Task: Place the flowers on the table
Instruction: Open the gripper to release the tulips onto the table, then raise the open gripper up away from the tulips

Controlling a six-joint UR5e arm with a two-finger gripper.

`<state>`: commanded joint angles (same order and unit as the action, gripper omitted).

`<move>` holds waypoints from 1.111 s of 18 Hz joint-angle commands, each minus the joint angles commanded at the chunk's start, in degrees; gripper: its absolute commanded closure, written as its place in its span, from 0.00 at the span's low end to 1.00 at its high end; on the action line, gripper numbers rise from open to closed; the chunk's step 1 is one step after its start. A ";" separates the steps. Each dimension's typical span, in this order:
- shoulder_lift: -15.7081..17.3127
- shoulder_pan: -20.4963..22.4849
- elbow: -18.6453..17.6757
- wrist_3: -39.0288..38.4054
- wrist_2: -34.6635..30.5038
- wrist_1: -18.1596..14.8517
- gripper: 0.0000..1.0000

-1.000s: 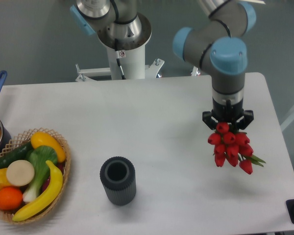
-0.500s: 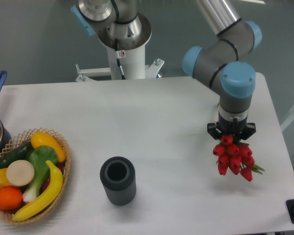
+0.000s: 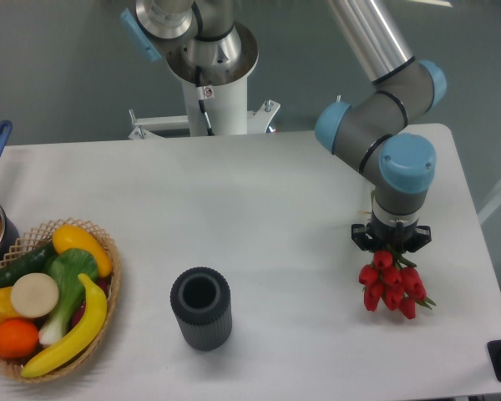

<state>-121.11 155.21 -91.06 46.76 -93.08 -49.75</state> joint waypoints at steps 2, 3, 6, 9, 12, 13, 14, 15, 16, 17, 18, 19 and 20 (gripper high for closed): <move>0.00 0.00 0.18 0.26 0.00 0.26 0.35; 0.09 0.09 0.44 0.61 0.00 0.35 0.03; 0.70 0.17 0.53 2.72 0.00 0.35 0.00; 1.67 0.18 0.35 3.43 -0.09 0.44 0.00; 2.46 0.88 0.44 7.89 -0.35 0.61 0.00; 2.63 1.49 0.53 9.74 -1.22 0.62 0.00; 3.25 2.54 0.53 10.80 -1.40 0.35 0.00; 4.21 3.51 0.36 11.51 -1.41 0.35 0.00; 4.83 4.04 0.35 12.73 -1.41 0.26 0.00; 5.27 4.65 0.18 14.83 -1.41 0.18 0.00; 5.97 5.88 0.09 17.64 -1.32 -0.35 0.00; 7.02 6.85 0.09 20.71 -1.06 -0.61 0.00; 8.08 7.38 0.00 23.53 -1.05 -0.79 0.00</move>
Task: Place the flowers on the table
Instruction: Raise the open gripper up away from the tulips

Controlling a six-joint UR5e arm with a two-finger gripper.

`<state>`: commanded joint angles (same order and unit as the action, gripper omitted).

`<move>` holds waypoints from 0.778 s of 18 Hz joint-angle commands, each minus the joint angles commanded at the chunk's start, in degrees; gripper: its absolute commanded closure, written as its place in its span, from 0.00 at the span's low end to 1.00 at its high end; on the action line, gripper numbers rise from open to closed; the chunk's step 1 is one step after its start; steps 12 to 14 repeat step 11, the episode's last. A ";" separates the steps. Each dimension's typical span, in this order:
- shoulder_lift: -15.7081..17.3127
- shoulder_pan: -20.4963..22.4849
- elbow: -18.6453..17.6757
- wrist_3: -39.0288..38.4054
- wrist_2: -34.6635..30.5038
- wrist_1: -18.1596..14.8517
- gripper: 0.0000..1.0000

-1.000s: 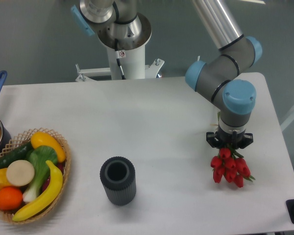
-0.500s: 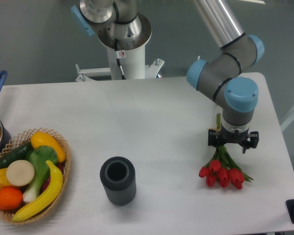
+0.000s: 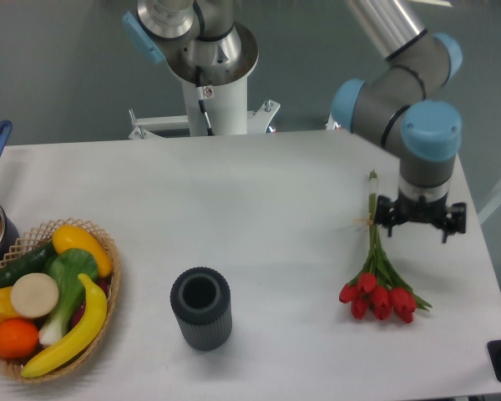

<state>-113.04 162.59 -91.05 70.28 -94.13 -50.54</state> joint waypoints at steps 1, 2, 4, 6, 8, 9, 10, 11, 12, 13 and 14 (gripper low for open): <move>0.18 0.27 0.00 2.46 -0.09 0.00 0.00; 0.36 0.53 0.00 4.49 -0.09 0.00 0.00; 0.36 1.23 -0.17 7.75 0.09 -0.26 0.00; 0.45 1.59 -0.26 10.82 0.18 -0.88 0.00; 0.45 1.59 -0.26 11.89 0.26 -0.88 0.00; 0.36 1.59 -0.26 11.89 0.35 -0.88 0.00; 0.36 1.59 -0.26 11.89 0.61 -0.88 0.00; 0.28 1.59 -0.35 11.89 0.79 -0.88 0.00; 0.28 1.59 -0.35 11.89 0.79 -0.88 0.00; 0.28 1.59 -0.35 11.89 0.79 -0.88 0.00; 0.28 1.59 -0.35 11.89 0.79 -0.88 0.00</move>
